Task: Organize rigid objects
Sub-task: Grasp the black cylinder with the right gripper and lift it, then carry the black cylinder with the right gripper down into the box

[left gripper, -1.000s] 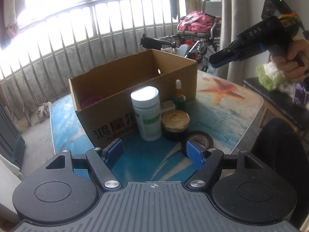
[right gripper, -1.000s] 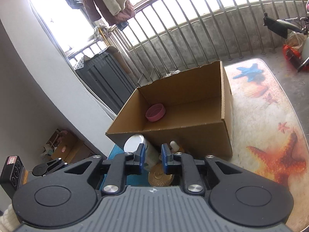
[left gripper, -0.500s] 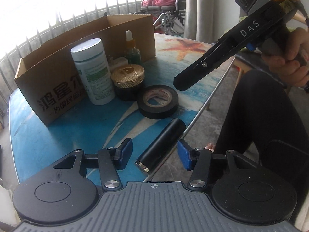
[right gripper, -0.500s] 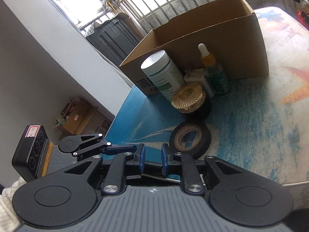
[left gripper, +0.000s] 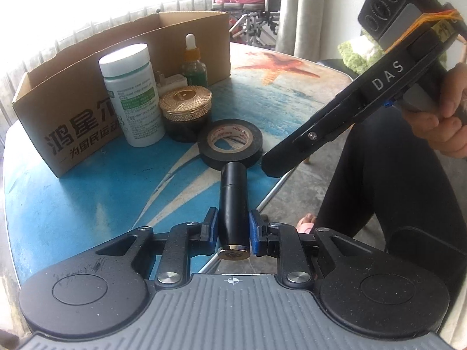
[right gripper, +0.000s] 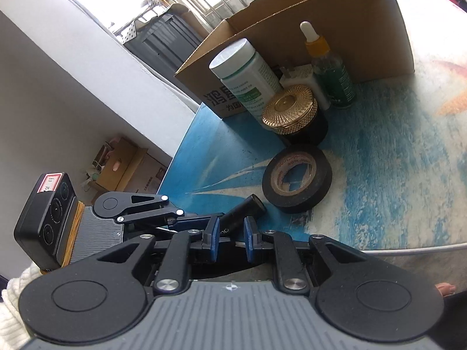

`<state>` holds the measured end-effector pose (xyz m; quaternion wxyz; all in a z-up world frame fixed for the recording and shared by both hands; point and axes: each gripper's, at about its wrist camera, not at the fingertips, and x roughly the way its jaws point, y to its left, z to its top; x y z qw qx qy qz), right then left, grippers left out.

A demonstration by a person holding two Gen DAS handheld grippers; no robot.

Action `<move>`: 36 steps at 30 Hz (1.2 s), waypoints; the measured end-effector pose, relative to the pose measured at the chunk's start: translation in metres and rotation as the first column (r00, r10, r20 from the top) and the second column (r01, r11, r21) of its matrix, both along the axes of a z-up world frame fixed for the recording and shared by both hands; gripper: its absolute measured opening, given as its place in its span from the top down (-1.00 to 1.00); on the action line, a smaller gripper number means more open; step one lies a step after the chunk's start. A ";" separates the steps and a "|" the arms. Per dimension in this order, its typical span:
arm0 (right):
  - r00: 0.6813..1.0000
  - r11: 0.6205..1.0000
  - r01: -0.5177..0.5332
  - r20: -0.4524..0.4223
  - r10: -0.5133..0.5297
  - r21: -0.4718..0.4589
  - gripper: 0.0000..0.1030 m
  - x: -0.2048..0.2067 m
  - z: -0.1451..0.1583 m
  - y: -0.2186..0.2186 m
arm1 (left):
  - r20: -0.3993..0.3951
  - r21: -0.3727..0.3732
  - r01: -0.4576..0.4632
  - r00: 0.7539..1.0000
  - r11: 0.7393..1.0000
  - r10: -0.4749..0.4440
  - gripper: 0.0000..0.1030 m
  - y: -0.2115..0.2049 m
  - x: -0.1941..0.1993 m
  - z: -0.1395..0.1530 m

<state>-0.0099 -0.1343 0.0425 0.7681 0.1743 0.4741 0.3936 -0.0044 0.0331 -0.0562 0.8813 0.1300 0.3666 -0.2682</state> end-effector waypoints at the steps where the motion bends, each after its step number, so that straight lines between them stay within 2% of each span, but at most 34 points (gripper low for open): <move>1: 1.000 1.000 0.003 -0.013 -0.003 0.011 0.60 0.000 -0.002 -0.001 | -0.003 -0.001 0.006 1.000 1.000 -0.006 0.61 -0.001 -0.002 0.001; 4: 0.997 0.998 0.013 -0.077 -0.008 0.057 0.53 0.001 -0.010 -0.002 | -0.008 -0.029 -0.009 1.000 1.000 0.009 0.61 -0.002 -0.004 0.004; 5: 0.995 0.997 0.012 -0.100 -0.004 0.073 0.41 0.002 -0.013 -0.001 | -0.011 -0.040 -0.006 1.000 0.999 0.006 0.61 -0.002 -0.004 0.004; 6: 0.994 0.997 0.012 -0.105 -0.004 0.077 0.21 0.002 -0.014 -0.001 | -0.007 -0.054 -0.007 1.000 0.998 0.007 0.61 -0.002 -0.005 0.005; 8: 0.996 0.997 0.023 -0.091 -0.017 0.067 0.08 0.000 -0.016 0.002 | 0.001 -0.065 0.000 1.000 0.998 0.000 0.61 -0.003 -0.007 0.008; 12: 0.993 0.991 0.061 -0.105 -0.049 0.119 0.12 0.004 -0.020 -0.001 | 0.039 -0.100 0.010 0.999 0.995 -0.006 0.61 -0.003 -0.015 0.015; 14: 0.990 0.983 0.104 -0.106 -0.089 0.152 0.26 0.007 -0.024 -0.007 | 0.060 -0.103 0.011 0.998 0.995 -0.005 0.61 -0.002 -0.020 0.019; 17: 0.989 0.970 0.111 -0.123 -0.086 0.214 0.39 0.008 -0.024 -0.013 | 0.068 -0.107 0.014 0.998 0.994 -0.007 0.60 -0.001 -0.021 0.023; 22: 0.998 0.982 0.059 0.014 -0.062 0.178 0.52 0.004 0.005 -0.009 | 0.099 -0.085 0.011 0.995 0.996 -0.002 0.60 -0.003 -0.016 0.036; 27: 0.996 0.978 0.031 0.070 -0.046 0.205 0.54 0.021 0.042 -0.009 | 0.168 -0.078 0.000 0.986 0.997 0.013 0.60 -0.001 0.001 0.074; 31: 0.992 0.978 -0.006 0.128 -0.021 0.207 0.53 0.050 0.083 0.002 | 0.219 -0.029 -0.038 0.975 0.999 0.043 0.60 0.000 0.030 0.114; 36: 0.981 0.984 -0.065 0.192 0.032 0.165 0.53 0.110 0.147 0.031 | 0.264 0.032 -0.098 0.961 0.995 0.086 0.60 0.006 0.085 0.162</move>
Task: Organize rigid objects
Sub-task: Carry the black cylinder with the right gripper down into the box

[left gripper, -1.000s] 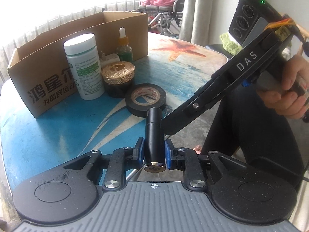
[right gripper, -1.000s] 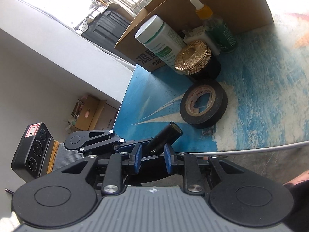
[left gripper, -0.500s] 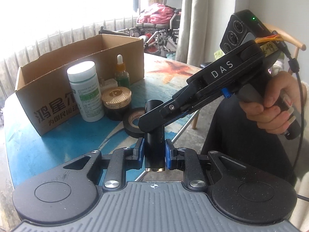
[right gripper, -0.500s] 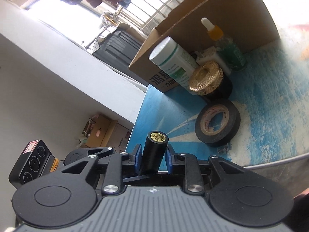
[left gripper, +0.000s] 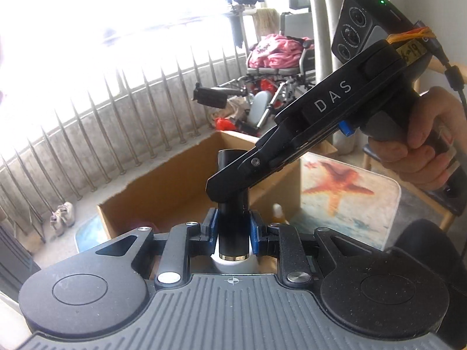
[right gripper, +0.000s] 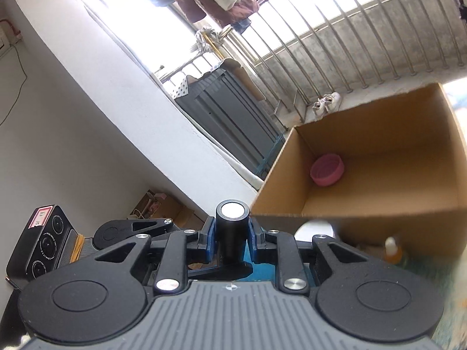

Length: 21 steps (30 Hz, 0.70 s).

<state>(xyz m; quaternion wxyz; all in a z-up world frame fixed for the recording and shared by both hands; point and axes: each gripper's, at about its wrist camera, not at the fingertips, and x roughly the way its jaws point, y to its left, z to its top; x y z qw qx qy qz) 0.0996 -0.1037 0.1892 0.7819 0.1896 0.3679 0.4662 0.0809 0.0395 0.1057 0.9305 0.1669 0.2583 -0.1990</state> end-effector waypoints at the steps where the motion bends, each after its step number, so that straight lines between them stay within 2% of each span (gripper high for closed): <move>1: 0.999 0.999 -0.037 0.011 0.037 -0.014 0.53 0.015 0.011 0.010 | -0.005 0.012 -0.009 1.000 1.000 0.009 0.60 0.002 0.012 0.007; 4: 0.998 0.998 -0.065 -0.001 0.065 -0.026 0.54 0.055 0.030 0.031 | -0.055 -0.005 -0.037 0.998 0.999 0.037 0.60 0.010 0.051 0.022; 7: 0.998 0.995 -0.065 -0.001 0.065 -0.071 0.53 0.093 0.031 0.058 | -0.087 0.057 -0.071 0.993 0.996 0.076 0.60 0.013 0.091 0.018; 9: 0.998 0.996 -0.042 -0.042 0.038 -0.085 0.53 0.115 0.022 0.071 | -0.123 0.097 -0.084 0.988 0.992 0.095 0.60 0.017 0.114 0.007; 13: 0.994 0.990 -0.031 -0.105 0.016 -0.138 0.54 0.149 -0.011 0.088 | -0.238 0.095 -0.103 0.963 0.990 0.123 0.60 0.029 0.156 -0.022; 17: 0.981 0.979 -0.003 -0.193 -0.037 -0.203 0.53 0.180 -0.051 0.095 | -0.347 0.096 -0.137 0.924 0.986 0.162 0.60 0.036 0.192 -0.053; 19: 0.970 0.972 0.010 -0.232 -0.067 -0.236 0.51 0.189 -0.067 0.097 | -0.427 0.025 -0.210 0.882 0.977 0.201 0.60 0.046 0.207 -0.061; 21: 0.964 0.964 -0.006 -0.257 -0.065 -0.265 0.47 0.199 -0.080 0.101 | -0.488 0.002 -0.239 0.847 0.971 0.210 0.60 0.051 0.221 -0.068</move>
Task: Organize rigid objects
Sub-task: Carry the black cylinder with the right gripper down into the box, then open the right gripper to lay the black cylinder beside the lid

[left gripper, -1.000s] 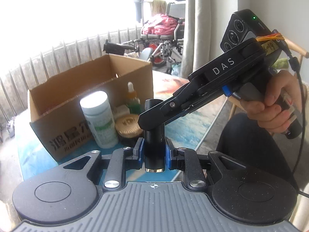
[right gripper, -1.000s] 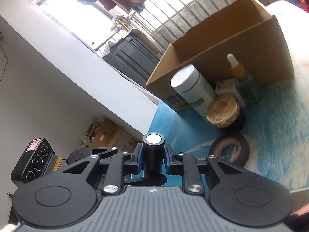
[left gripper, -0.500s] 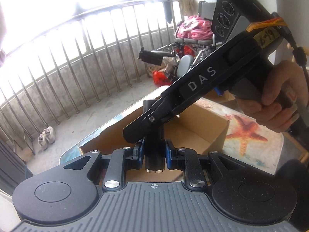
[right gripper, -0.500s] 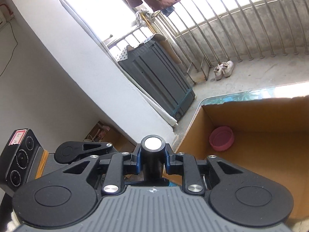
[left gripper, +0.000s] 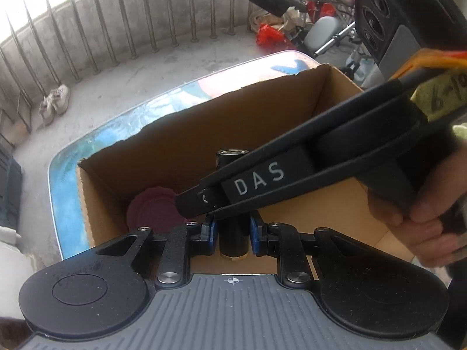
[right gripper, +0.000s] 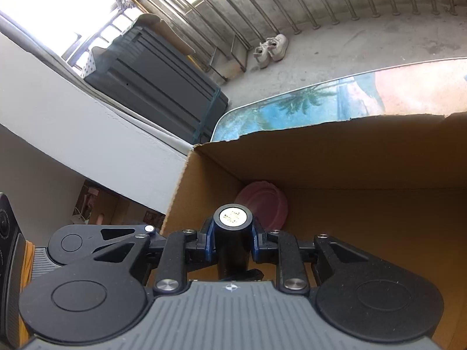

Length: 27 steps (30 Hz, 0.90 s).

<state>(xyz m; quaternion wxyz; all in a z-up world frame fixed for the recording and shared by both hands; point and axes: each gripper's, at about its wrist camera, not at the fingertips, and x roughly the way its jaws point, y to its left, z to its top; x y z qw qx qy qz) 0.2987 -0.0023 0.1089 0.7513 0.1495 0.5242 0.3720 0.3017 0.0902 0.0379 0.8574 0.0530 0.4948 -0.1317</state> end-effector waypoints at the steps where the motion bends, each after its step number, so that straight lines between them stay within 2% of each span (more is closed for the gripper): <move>1: 1.000 1.000 0.000 -0.003 0.000 -0.022 0.47 0.004 -0.007 0.003 | -0.017 0.020 -0.005 1.000 1.000 0.005 0.60 0.000 0.005 -0.003; 5: 0.998 0.999 0.034 -0.049 -0.035 -0.031 0.45 0.014 -0.027 0.005 | -0.081 0.074 -0.047 0.995 0.996 0.053 0.60 0.004 0.023 -0.018; 7: 0.995 0.998 0.051 -0.081 -0.054 -0.035 0.28 0.020 -0.036 0.006 | -0.107 0.076 -0.072 0.991 0.995 0.080 0.60 0.007 0.032 -0.025; 8: 0.993 0.997 0.067 -0.098 -0.071 -0.043 0.09 0.023 -0.040 0.008 | -0.119 0.077 -0.087 0.988 0.993 0.096 0.60 0.009 0.035 -0.027; 9: 0.991 0.996 0.074 -0.108 -0.078 -0.048 -0.02 0.024 -0.043 0.008 | -0.125 0.064 -0.105 0.986 0.992 0.112 0.60 0.011 0.040 -0.030; 13: 0.987 0.993 0.104 -0.118 -0.109 -0.051 -0.03 0.027 -0.051 0.006 | -0.148 0.057 -0.152 0.976 0.987 0.159 0.60 0.014 0.047 -0.035; 14: 0.987 0.994 0.104 -0.120 -0.108 -0.045 0.04 0.028 -0.053 0.004 | -0.150 0.068 -0.161 0.974 0.985 0.170 0.60 0.015 0.047 -0.037; 15: 0.986 0.994 0.101 -0.126 -0.105 -0.037 0.21 0.028 -0.054 0.004 | -0.145 0.074 -0.175 0.972 0.982 0.184 0.60 0.015 0.046 -0.038; 17: 0.984 0.994 0.103 -0.144 -0.105 -0.023 0.30 0.028 -0.058 0.002 | -0.147 0.094 -0.177 0.971 0.980 0.189 0.59 0.011 0.045 -0.043; 20: 0.986 0.993 0.105 -0.123 -0.111 -0.054 0.50 0.024 -0.063 0.003 | -0.167 0.075 -0.219 0.959 0.973 0.228 0.58 0.016 0.043 -0.044; 27: 0.977 0.990 0.138 -0.160 -0.142 -0.038 0.53 0.025 -0.077 -0.002 | -0.157 0.100 -0.162 0.972 0.982 0.176 0.43 0.015 0.030 -0.027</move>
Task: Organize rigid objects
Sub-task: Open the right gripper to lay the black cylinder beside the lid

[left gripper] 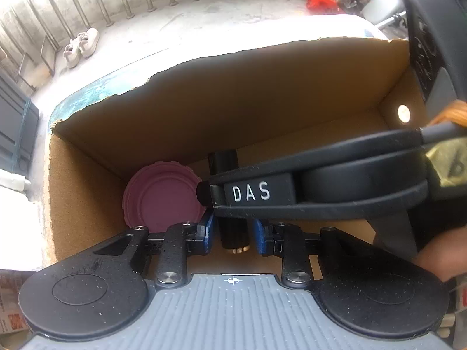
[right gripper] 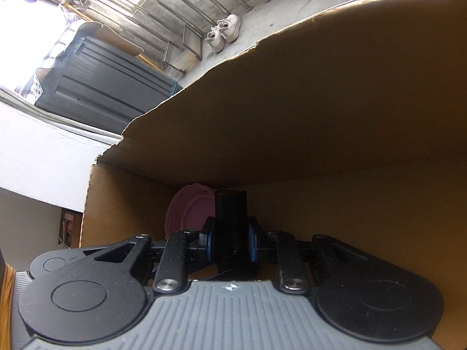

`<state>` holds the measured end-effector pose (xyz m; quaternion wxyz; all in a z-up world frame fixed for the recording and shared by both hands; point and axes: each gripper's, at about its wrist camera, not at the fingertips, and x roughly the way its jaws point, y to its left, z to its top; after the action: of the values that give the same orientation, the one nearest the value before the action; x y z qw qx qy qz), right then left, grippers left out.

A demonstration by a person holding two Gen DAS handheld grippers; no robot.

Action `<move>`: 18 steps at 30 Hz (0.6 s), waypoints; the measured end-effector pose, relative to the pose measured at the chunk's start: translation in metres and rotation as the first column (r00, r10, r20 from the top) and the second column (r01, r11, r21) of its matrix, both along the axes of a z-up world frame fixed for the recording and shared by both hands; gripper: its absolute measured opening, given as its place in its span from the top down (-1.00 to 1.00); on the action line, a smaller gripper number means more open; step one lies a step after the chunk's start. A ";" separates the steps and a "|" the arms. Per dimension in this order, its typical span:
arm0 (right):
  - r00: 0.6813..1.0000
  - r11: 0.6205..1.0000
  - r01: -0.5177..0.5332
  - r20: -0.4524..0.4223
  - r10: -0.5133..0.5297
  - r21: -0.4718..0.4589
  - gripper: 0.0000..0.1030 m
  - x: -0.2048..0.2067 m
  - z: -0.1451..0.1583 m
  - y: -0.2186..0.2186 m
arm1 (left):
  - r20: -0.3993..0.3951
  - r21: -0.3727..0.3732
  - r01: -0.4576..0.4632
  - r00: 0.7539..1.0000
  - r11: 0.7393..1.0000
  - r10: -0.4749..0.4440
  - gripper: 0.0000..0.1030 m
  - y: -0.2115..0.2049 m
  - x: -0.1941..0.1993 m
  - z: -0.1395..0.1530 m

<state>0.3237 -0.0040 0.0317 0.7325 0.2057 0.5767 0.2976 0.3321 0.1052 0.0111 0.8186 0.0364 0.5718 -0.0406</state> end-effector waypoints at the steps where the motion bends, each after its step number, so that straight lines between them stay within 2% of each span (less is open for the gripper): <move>1: 1.000 1.000 0.000 -0.001 0.000 -0.002 0.53 0.000 0.000 0.000 | -0.002 0.012 0.014 1.000 1.000 -0.014 0.41 -0.001 -0.004 0.003; 3: 1.000 1.000 0.002 0.009 -0.002 -0.007 0.53 -0.002 0.001 0.000 | -0.005 0.034 0.037 0.999 0.999 -0.037 0.32 -0.002 -0.010 0.007; 7: 1.000 1.000 0.011 0.015 -0.011 -0.007 0.53 -0.004 0.001 0.000 | -0.048 0.029 0.066 0.997 0.997 -0.065 0.33 0.002 -0.024 0.008; 9: 1.000 1.000 0.010 0.016 -0.010 -0.003 0.53 -0.006 0.001 -0.001 | -0.068 0.011 0.061 0.996 0.998 -0.061 0.74 0.005 -0.027 0.005; 13: 1.000 1.000 0.011 0.016 -0.011 -0.005 0.53 -0.008 0.002 -0.002 | -0.059 -0.017 0.014 0.998 1.000 -0.015 0.95 0.014 -0.026 0.004; 18: 0.999 1.000 -0.010 0.037 0.011 -0.024 0.50 -0.010 0.007 -0.002 | -0.057 -0.062 -0.037 0.998 0.997 0.034 0.97 0.025 -0.024 0.011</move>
<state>0.3141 -0.0058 0.0391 0.7438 0.1885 0.5676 0.2984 0.3085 0.1303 0.0223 0.8034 -0.0007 0.5937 -0.0450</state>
